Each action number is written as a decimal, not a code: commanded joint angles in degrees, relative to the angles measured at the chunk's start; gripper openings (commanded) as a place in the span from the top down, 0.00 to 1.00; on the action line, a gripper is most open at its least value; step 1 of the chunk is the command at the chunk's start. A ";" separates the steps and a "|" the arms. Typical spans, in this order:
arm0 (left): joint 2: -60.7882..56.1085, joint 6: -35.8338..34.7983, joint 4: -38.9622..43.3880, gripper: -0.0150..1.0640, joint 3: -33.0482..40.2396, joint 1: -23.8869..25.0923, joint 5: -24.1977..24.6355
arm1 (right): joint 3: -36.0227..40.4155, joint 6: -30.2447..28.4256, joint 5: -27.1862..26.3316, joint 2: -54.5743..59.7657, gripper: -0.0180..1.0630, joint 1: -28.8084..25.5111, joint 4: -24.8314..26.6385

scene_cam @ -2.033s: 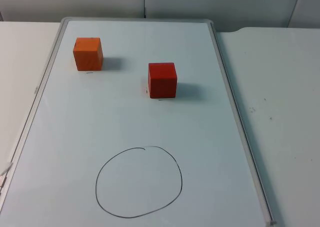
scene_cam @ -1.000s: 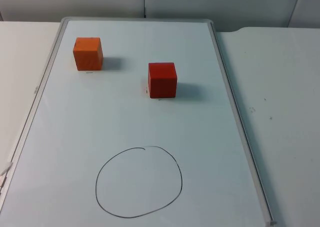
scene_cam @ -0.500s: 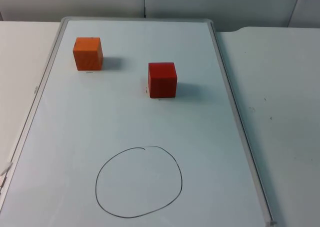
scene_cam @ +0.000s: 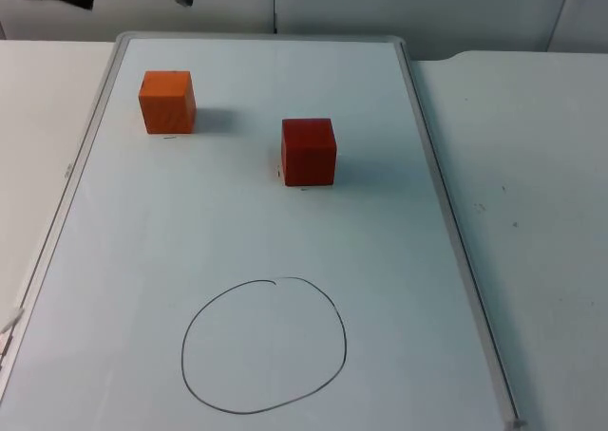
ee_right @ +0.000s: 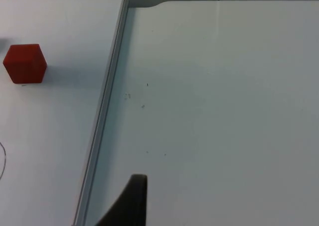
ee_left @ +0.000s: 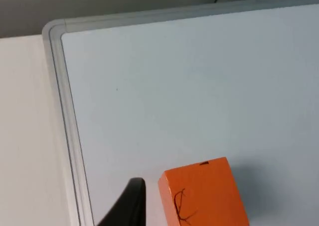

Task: Pick up one cube with the left hand and another cube with the right hand. First place the cube in the right hand at the target position, then stack the cube in the left hand on top.

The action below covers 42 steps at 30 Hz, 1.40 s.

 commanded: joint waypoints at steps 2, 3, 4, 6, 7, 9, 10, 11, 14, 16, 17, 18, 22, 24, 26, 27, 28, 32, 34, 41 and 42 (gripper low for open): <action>2.75 -0.84 -0.05 0.01 -0.71 -1.20 -1.53 | 0.37 -0.07 -0.34 -0.25 0.01 -0.40 0.00; 3.64 -1.52 -0.17 0.01 -0.71 -1.66 -2.15 | 0.37 -0.07 -0.34 -0.25 0.01 -0.40 0.00; 4.45 -2.03 0.00 0.01 -0.71 -1.86 -2.75 | 0.37 -0.07 -0.34 -0.25 0.01 -0.40 0.00; 5.95 -2.05 0.00 0.01 -1.08 -2.23 -3.48 | 0.37 -0.07 -0.34 -0.25 0.01 -0.40 0.00; 5.95 -2.05 0.00 0.01 -1.08 -2.23 -3.48 | 0.37 -0.07 -0.34 -0.25 0.01 -0.40 0.00; 8.08 -2.26 0.00 0.01 -2.51 -2.24 -3.37 | 0.37 -0.07 -0.34 -0.25 0.01 -0.40 0.00; 8.68 -2.29 0.00 0.01 -2.72 -2.24 -3.37 | 0.37 -0.07 -0.34 -0.25 0.01 -0.40 0.00; 8.68 -2.29 0.00 0.01 -2.72 -2.24 -3.37 | 0.37 -0.07 -0.34 -0.25 0.01 -0.40 0.00; 9.99 -2.29 0.00 0.01 -3.36 -2.24 -4.34 | 0.37 0.09 -0.34 -0.25 0.01 -0.40 0.00; 10.33 -2.29 0.29 0.01 -3.36 -2.24 -4.83 | 0.37 0.09 -0.34 -0.25 0.01 -0.40 0.00; 10.77 -2.29 0.27 0.01 -3.36 -2.24 -5.39 | 0.37 0.09 -0.34 -0.25 0.01 -0.40 0.00; 11.18 -2.29 0.65 0.01 -3.36 -2.24 -5.65 | 0.37 0.09 -0.34 -0.25 0.01 -0.40 0.00; 12.19 -2.29 1.59 0.01 -3.36 -2.24 -6.99 | 0.37 0.09 -0.34 -0.25 0.01 -0.40 0.00; 12.64 -2.29 1.59 0.01 -3.36 -2.24 -7.67 | 0.37 0.09 -0.34 -0.25 0.01 -0.40 0.00; 12.89 -2.29 1.59 0.01 -3.36 -2.24 -7.99 | 0.37 0.09 -0.34 -0.25 0.01 -0.40 0.00; 13.13 -2.29 1.59 0.01 -3.36 -2.24 -8.25 | 0.37 0.09 -0.34 -0.25 0.01 -0.40 0.00; 13.42 -2.29 1.59 0.01 -3.36 -2.24 -8.39 | 0.37 0.09 -0.34 -0.25 0.01 -0.40 0.00; 13.88 -2.29 1.59 0.01 -3.36 -2.24 -9.05 | 0.37 0.09 -0.34 -0.25 0.01 -0.40 0.00; 13.99 -2.29 1.59 0.01 -3.36 -2.24 -9.38 | 0.37 0.09 -0.34 -0.25 0.01 -0.40 0.00; 14.35 -2.17 1.59 0.03 -3.36 -2.24 -9.69 | 0.37 0.09 -0.34 -0.25 0.01 -0.40 0.00; 14.35 -2.17 1.59 0.04 -3.36 -2.24 -9.72 | 0.37 0.09 -0.34 -0.25 0.01 -0.40 0.00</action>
